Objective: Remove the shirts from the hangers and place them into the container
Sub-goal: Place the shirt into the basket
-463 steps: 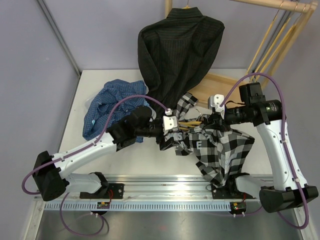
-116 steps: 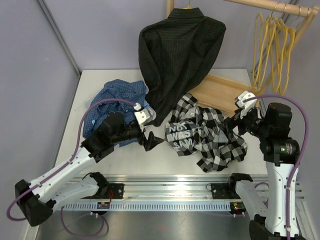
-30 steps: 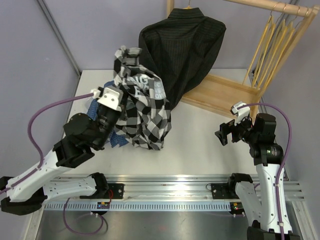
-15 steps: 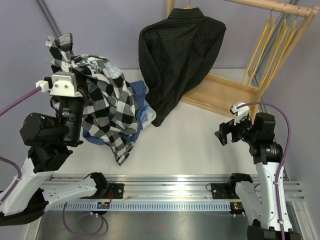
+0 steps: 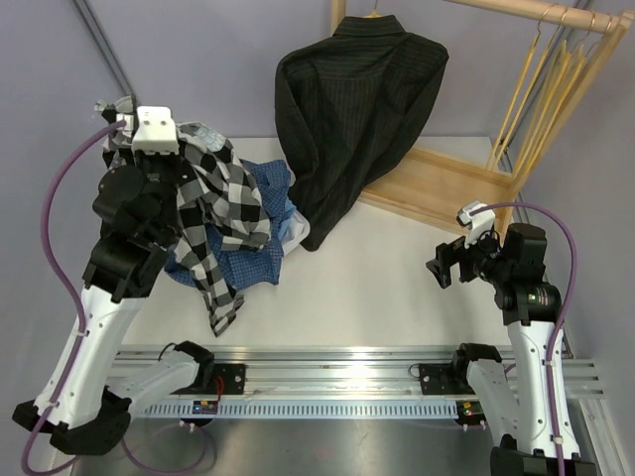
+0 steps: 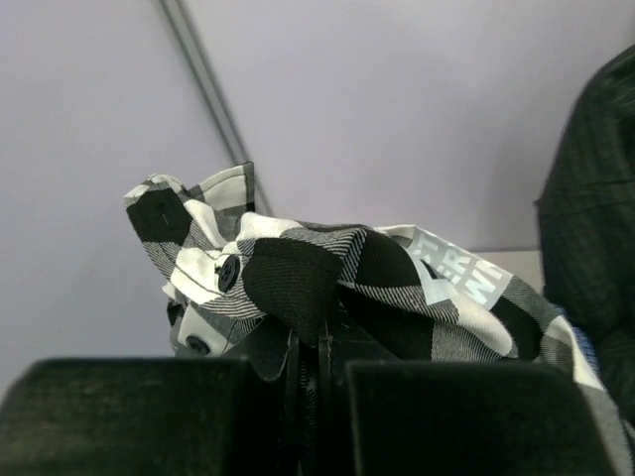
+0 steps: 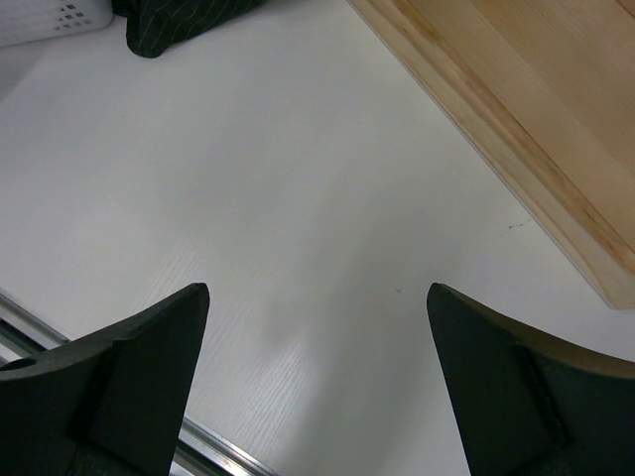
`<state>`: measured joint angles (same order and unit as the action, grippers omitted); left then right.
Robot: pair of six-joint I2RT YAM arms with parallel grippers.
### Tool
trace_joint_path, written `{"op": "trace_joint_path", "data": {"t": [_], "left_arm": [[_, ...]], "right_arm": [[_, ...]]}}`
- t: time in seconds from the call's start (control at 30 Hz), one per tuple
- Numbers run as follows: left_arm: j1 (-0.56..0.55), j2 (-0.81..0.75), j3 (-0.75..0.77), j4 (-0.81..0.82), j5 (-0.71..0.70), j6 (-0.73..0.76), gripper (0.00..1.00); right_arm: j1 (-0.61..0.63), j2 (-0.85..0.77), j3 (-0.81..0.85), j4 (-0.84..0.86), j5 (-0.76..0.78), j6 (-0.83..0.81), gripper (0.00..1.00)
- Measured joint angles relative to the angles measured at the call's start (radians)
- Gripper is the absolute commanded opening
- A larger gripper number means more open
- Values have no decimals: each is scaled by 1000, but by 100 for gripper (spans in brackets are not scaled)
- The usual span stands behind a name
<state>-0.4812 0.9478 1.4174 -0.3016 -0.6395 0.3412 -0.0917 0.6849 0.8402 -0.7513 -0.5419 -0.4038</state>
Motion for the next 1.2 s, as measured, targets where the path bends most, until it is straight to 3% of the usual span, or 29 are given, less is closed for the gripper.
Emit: {"op": "trace_joint_path", "data": {"t": [0.17,0.27,0.57,0.73,0.97,1.07,1.2], "left_arm": [[201,41,4,-20,157,-130,0],[262,93,48,-28,229,-195,0],[283,268,353,-13,356,-349,0],[283,318,489,109,358,-420,0],[283,480,814,241,359,-448,0],[283,466,776,286,360,-447,0],[285,353,497,355,366,-448,0]], "right_arm": [[0,2,0,0,0,0,99],[0,3,0,0,0,0,99],[0,5,-2,0,0,0,99],[-1,5,-2,0,0,0,99],[-1,8,-3,0,-1,0,99],[-1,7,-3,0,-1,0,99],[-1,7,-3,0,-1,0,99]]}}
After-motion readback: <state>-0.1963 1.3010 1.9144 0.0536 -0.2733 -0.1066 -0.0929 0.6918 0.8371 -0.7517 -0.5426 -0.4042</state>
